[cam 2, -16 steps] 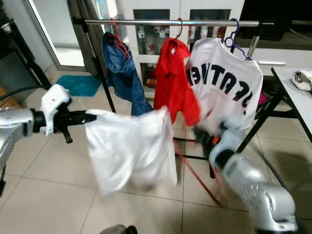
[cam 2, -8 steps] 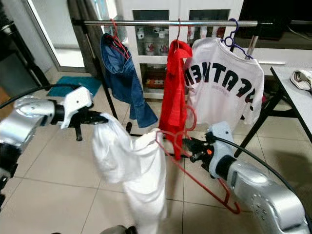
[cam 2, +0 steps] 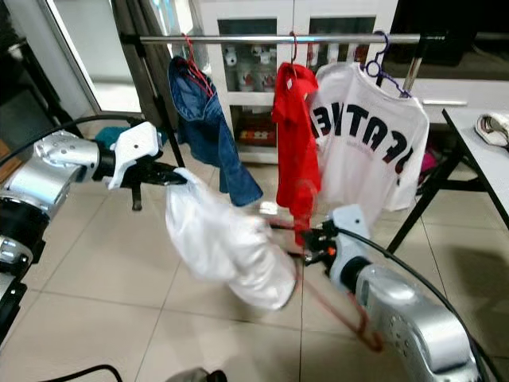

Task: Hang hanger

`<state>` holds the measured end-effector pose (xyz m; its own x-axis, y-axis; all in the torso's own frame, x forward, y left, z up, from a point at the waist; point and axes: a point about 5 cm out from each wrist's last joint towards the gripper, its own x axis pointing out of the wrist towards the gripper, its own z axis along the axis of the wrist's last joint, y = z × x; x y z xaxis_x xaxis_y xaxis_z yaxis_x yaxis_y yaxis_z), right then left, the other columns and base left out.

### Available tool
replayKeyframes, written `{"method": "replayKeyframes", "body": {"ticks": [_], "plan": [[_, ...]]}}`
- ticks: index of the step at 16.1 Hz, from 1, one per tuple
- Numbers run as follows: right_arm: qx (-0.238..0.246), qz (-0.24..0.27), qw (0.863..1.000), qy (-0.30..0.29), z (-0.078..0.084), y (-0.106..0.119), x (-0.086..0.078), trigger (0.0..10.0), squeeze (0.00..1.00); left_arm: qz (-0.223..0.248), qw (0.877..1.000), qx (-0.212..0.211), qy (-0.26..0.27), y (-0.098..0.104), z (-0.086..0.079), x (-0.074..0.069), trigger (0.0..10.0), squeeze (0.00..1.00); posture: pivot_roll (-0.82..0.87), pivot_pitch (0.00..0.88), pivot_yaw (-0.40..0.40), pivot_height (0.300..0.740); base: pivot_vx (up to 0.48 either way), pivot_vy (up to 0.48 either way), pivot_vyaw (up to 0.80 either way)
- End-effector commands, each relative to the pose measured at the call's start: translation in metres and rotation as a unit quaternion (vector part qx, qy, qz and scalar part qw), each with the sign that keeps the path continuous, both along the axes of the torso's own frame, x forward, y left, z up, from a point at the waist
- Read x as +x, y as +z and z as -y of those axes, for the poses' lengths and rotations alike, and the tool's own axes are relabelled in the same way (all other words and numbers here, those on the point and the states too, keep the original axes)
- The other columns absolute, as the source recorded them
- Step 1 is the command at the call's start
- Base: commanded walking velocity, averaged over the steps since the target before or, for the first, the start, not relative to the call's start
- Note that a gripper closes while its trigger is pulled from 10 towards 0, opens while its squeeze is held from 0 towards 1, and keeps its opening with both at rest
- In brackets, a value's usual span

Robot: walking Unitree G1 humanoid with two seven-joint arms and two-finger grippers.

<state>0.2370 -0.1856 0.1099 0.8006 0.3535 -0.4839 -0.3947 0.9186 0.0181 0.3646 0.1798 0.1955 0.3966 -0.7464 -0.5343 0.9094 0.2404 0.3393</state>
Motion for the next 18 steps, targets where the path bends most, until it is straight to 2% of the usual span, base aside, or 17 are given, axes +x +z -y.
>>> {"method": "replayKeyframes", "body": {"ticks": [1,2,3,4,5,6,7,8,9,10,11,12,13,14,16,17,18], "plan": [[-0.049,0.007,0.999,-0.001,0.0,-0.001,0.003,10.0,0.0,0.052,0.998,0.002,0.02,0.026,-0.012,0.007,0.0,0.0,-0.13,0.0,0.161,0.74,0.0,0.0,0.0],[0.032,-0.005,0.998,0.051,-0.016,0.003,-0.002,10.0,0.0,0.084,0.996,0.022,0.035,0.032,-0.017,0.01,0.0,0.0,-0.13,0.0,0.16,0.74,0.0,0.0,0.0],[0.087,-0.01,0.994,0.072,-0.024,0.006,-0.004,10.0,0.0,0.106,0.993,0.037,0.044,0.036,-0.02,0.012,0.0,0.0,-0.13,0.0,0.158,0.74,0.0,0.0,0.0],[0.02,0.001,0.999,0.047,-0.016,0.003,0.001,10.0,0.0,0.116,0.991,0.043,0.046,0.038,-0.02,0.014,0.0,0.0,-0.13,0.0,0.158,0.74,0.0,0.0,0.0],[-0.001,0.004,0.999,0.054,-0.016,0.0,0.003,10.0,0.0,0.141,0.988,0.046,0.047,0.046,-0.019,0.017,0.0,0.0,-0.13,0.0,0.161,0.74,0.0,0.0,0.0],[0.054,-0.012,0.995,0.086,-0.026,0.001,-0.002,10.0,0.0,0.158,0.986,0.04,0.048,0.052,-0.018,0.019,0.0,0.0,-0.13,0.0,0.164,0.74,0.0,0.0,0.0],[-0.06,-0.029,0.996,0.067,-0.014,-0.017,-0.001,10.0,0.0,0.197,0.978,0.035,0.057,0.062,-0.015,0.022,0.0,0.0,-0.13,0.0,0.166,0.74,0.0,0.0,0.0],[-0.013,-0.048,0.995,0.082,-0.022,-0.022,-0.006,10.0,0.0,0.218,0.974,0.017,0.066,0.069,-0.012,0.025,0.0,0.0,-0.13,0.0,0.169,0.74,0.0,0.0,0.0],[-0.035,-0.047,0.994,0.089,-0.022,-0.026,-0.008,10.0,0.0,0.213,0.975,-0.003,0.058,0.07,-0.008,0.025,0.0,0.0,-0.13,0.0,0.174,0.74,0.0,0.0,0.0],[-0.127,-0.015,0.989,0.071,-0.013,-0.029,-0.001,10.0,0.0,0.195,0.98,-0.014,0.044,0.067,-0.004,0.024,0.0,0.0,-0.12,0.0,0.178,0.74,0.0,0.0,0.0],[-0.063,0.012,0.993,0.101,-0.027,-0.025,-0.001,10.0,0.0,0.172,0.985,-0.014,0.026,0.058,0.001,0.023,0.0,0.0,-0.12,0.0,0.191,0.74,0.0,0.0,0.0],[0.053,0.046,0.99,0.123,-0.044,-0.014,-0.002,10.0,0.0,0.149,0.989,-0.017,0.014,0.049,0.007,0.022,0.0,0.0,-0.12,0.0,0.199,0.74,0.0,0.0,0.0],[0.085,0.098,0.987,0.092,-0.045,-0.006,0.002,10.0,0.0,0.124,0.992,-0.012,0.001,0.034,0.012,0.019,0.0,0.0,-0.12,0.0,0.205,0.74,0.0,0.0,0.0],[0.096,0.118,0.985,0.086,-0.046,-0.001,0.003,10.0,0.0,0.116,0.993,-0.003,-0.003,0.027,0.014,0.018,0.0,0.0,-0.12,0.0,0.209,0.74,0.0,0.0,0.0],[0.172,0.166,0.968,0.069,-0.049,0.019,0.002,10.0,0.0,0.107,0.994,0.019,-0.001,0.014,0.012,0.017,0.0,0.0,-0.12,0.0,0.219,0.74,0.0,0.0,0.0],[0.138,0.164,0.972,0.095,-0.048,0.017,-0.002,10.0,0.0,0.112,0.993,0.033,0.009,0.013,0.006,0.017,0.0,0.0,-0.12,0.0,0.22,0.74,0.0,0.0,0.0],[0.021,0.14,0.979,0.149,-0.046,0.001,-0.008,10.0,0.0,0.116,0.992,0.053,0.021,0.013,-0.003,0.017,0.0,0.0,-0.12,0.0,0.222,0.74,0.0,0.0,0.0]]}}
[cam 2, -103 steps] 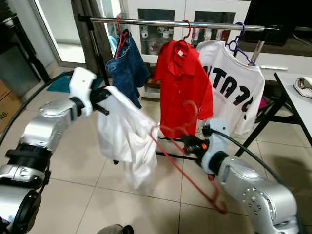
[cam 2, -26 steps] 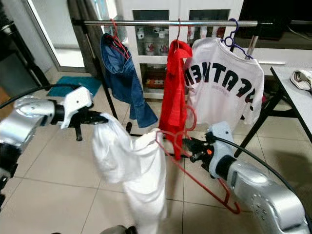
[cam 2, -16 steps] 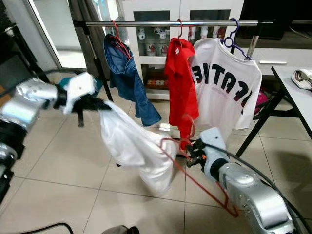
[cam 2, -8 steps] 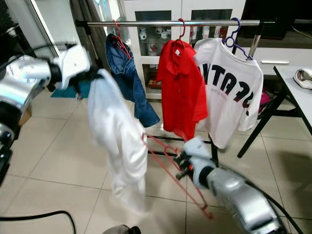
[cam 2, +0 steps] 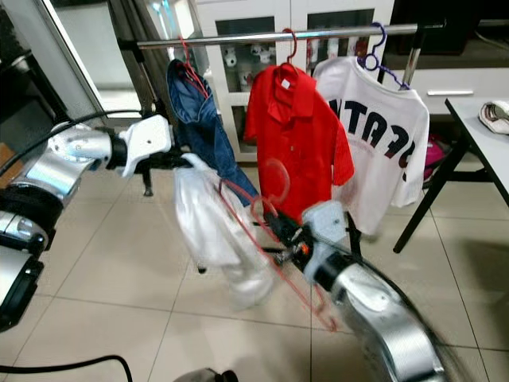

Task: Hang hanger

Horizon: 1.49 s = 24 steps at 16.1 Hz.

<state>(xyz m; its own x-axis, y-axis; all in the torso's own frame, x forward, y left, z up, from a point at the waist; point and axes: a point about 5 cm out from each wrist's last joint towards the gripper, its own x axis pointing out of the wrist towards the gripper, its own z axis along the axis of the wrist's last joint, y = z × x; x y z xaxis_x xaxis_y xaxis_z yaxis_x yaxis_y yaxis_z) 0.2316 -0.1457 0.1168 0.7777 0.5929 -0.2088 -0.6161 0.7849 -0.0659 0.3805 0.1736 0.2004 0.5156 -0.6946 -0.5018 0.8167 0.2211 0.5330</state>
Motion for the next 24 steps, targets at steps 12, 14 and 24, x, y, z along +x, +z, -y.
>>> {"method": "replayKeyframes", "body": {"ticks": [12,14,24], "plan": [[-0.056,0.027,0.996,0.069,0.027,0.005,-0.023,10.0,0.0,-0.002,0.995,0.097,0.012,0.018,-0.048,-0.006,0.0,0.0,-0.09,0.0,0.236,0.74,0.0,0.0,0.0],[-0.064,0.009,0.994,0.089,0.026,0.004,-0.027,10.0,0.0,-0.002,0.996,0.091,0.007,0.022,-0.046,-0.005,0.0,0.0,-0.09,0.0,0.246,0.74,0.0,0.0,0.0],[0.059,-0.004,0.995,0.083,-0.005,0.02,-0.032,10.0,0.0,-0.061,0.994,-0.021,0.086,-0.001,-0.023,0.005,0.0,0.0,-0.09,0.0,0.252,0.74,0.0,0.0,0.0]]}}
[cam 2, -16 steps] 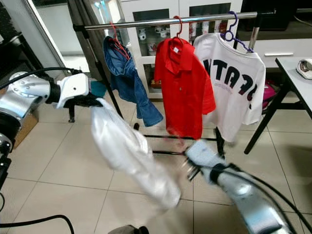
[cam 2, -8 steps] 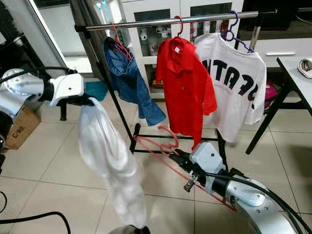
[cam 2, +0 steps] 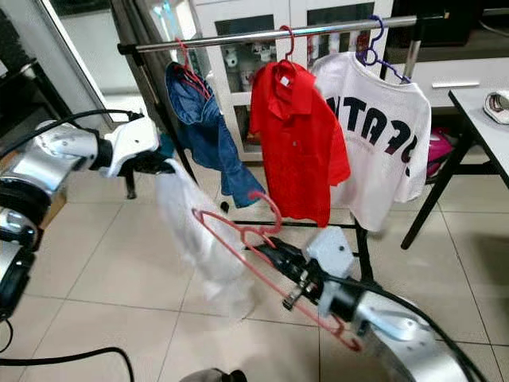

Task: Hang hanger

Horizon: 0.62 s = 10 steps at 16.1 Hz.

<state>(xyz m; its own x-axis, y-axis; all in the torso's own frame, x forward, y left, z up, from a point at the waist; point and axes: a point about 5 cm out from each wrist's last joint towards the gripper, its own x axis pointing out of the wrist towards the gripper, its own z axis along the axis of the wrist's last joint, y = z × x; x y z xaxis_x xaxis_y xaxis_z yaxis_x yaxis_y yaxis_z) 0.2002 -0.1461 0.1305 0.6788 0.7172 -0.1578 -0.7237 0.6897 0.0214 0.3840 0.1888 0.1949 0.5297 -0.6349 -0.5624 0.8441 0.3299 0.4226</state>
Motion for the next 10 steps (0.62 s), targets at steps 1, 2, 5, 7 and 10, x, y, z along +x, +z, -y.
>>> {"method": "replayKeyframes", "body": {"ticks": [1,2,5,7,10], "plan": [[0.015,0.002,1.0,0.009,-0.008,0.006,0.0,10.0,0.0,0.0,0.999,-0.022,0.039,0.002,-0.007,0.002,0.0,0.0,-0.09,0.0,0.253,0.74,0.0,0.0,0.0],[0.01,-0.005,1.0,0.004,-0.01,0.004,0.001,10.0,0.0,-0.009,0.998,-0.035,0.051,-0.003,-0.004,0.003,0.0,0.0,-0.1,0.0,0.254,0.74,0.0,0.0,0.0],[-0.031,-0.02,0.999,-0.04,-0.007,-0.007,0.011,10.0,0.0,-0.023,0.997,-0.063,0.046,-0.007,0.004,0.002,0.0,0.0,-0.1,0.0,0.246,0.74,0.0,0.0,0.0],[-0.052,-0.02,0.995,-0.078,-0.004,-0.009,0.021,10.0,0.0,-0.031,0.997,-0.063,0.04,-0.01,0.004,0.0,0.0,0.0,-0.1,0.0,0.235,0.74,0.0,0.0,0.0],[-0.057,-0.02,0.994,-0.094,-0.001,-0.005,0.027,10.0,0.0,-0.044,0.997,-0.064,0.029,-0.014,0.004,-0.004,0.0,0.0,-0.11,0.0,0.22,0.74,0.0,0.0,0.0]]}}
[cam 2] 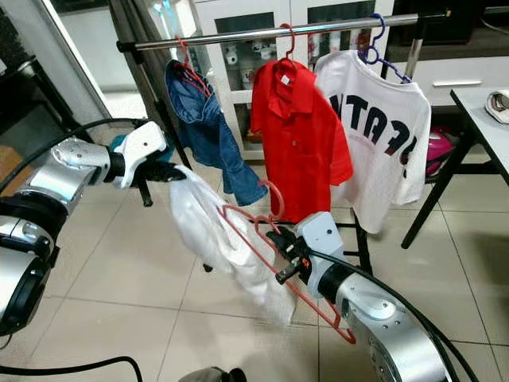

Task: Hang hanger

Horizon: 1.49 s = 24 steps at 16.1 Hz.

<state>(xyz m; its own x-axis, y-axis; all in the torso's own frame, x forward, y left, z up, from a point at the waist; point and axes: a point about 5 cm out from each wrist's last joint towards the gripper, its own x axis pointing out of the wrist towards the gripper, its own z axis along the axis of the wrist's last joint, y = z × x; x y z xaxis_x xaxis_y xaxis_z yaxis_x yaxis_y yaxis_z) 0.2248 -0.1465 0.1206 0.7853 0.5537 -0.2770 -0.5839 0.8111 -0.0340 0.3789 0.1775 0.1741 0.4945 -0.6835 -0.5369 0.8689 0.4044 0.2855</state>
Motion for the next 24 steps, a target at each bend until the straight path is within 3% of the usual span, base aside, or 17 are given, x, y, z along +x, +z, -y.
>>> {"method": "replayKeyframes", "body": {"ticks": [1,3,5,10,12,14,17,18,20,22,24], "plan": [[0.002,0.009,1.0,-0.001,0.0,0.006,0.004,10.0,0.0,0.006,1.0,-0.011,0.001,0.005,-0.005,0.0,0.0,0.0,-0.12,0.0,0.213,0.74,0.0,0.0,0.0],[-0.001,-0.002,1.0,0.012,-0.004,0.003,0.004,10.0,0.0,0.015,0.999,-0.031,-0.005,0.007,0.001,0.0,0.0,0.0,-0.12,0.0,0.208,0.74,0.0,0.0,0.0],[-0.03,-0.034,0.999,0.024,-0.009,-0.006,0.007,10.0,0.0,0.022,0.997,-0.061,-0.046,0.012,0.014,-0.003,0.0,0.0,-0.11,0.0,0.202,0.74,0.0,0.0,0.0],[-0.081,-0.105,0.991,0.02,-0.014,-0.024,0.028,10.0,0.0,0.029,0.992,-0.078,-0.095,0.024,0.024,-0.011,0.0,0.0,-0.11,0.0,0.2,0.74,0.0,0.0,0.0],[-0.095,-0.138,0.986,-0.022,-0.006,-0.032,0.036,10.0,0.0,0.034,0.993,-0.069,-0.094,0.028,0.023,-0.014,0.0,0.0,-0.11,0.0,0.199,0.74,0.0,0.0,0.0],[-0.077,-0.174,0.981,-0.048,0.002,-0.04,0.032,10.0,0.0,0.048,0.994,-0.06,-0.082,0.031,0.019,-0.015,0.0,0.0,-0.12,0.0,0.196,0.74,0.0,0.0,0.0],[-0.091,-0.203,0.969,-0.105,0.024,-0.056,0.028,10.0,0.0,0.046,0.99,-0.052,-0.126,0.03,0.02,-0.03,0.0,0.0,-0.12,0.0,0.182,0.74,0.0,0.0,0.0],[-0.05,-0.201,0.963,-0.175,0.038,-0.057,0.033,10.0,0.0,0.039,0.99,-0.049,-0.13,0.028,0.021,-0.036,0.0,0.0,-0.12,0.0,0.172,0.74,0.0,0.0,0.0],[0.067,-0.204,0.945,-0.248,0.049,-0.05,0.035,10.0,0.0,0.048,0.993,-0.04,-0.096,0.02,0.018,-0.035,0.0,0.0,-0.12,0.0,0.144,0.74,0.0,0.0,0.0],[0.178,-0.218,0.923,-0.262,0.052,-0.041,0.033,10.0,0.0,0.06,0.996,-0.012,-0.067,0.008,0.013,-0.033,0.0,0.0,-0.12,0.0,0.129,0.74,0.0,0.0,0.0],[0.188,-0.225,0.925,-0.242,0.051,-0.037,0.029,10.0,0.0,0.08,0.996,-0.003,-0.047,0.006,0.013,-0.032,0.0,0.0,-0.13,0.0,0.118,0.74,0.0,0.0,0.0]]}}
